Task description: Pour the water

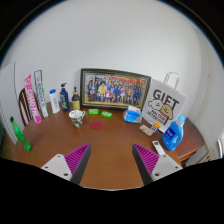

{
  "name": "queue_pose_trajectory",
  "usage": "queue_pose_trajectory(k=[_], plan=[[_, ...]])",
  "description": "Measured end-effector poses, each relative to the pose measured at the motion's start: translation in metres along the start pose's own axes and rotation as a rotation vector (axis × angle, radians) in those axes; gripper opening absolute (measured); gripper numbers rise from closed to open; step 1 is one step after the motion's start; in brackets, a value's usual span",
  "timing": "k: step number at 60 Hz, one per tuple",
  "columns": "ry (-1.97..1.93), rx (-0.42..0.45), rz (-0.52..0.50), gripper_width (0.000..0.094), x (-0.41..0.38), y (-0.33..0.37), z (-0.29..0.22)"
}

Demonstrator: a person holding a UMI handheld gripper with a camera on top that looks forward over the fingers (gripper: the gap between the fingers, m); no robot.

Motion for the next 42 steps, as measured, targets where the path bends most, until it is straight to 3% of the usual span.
queue_pose_trajectory(k=[20, 42], plan=[[0.007, 0.000, -0.034, 0.0854, -0.084, 0.011, 0.031], [0.031, 0.010, -0.225, 0.0857, -0.352, 0.038, 0.092]])
Point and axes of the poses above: the point between the fingertips, and its own axes, seen from behind it with the camera up: x to the right, z down, y backward, against the way the camera looks, the point moved 3 cm from there along y, backward, against the way the camera looks
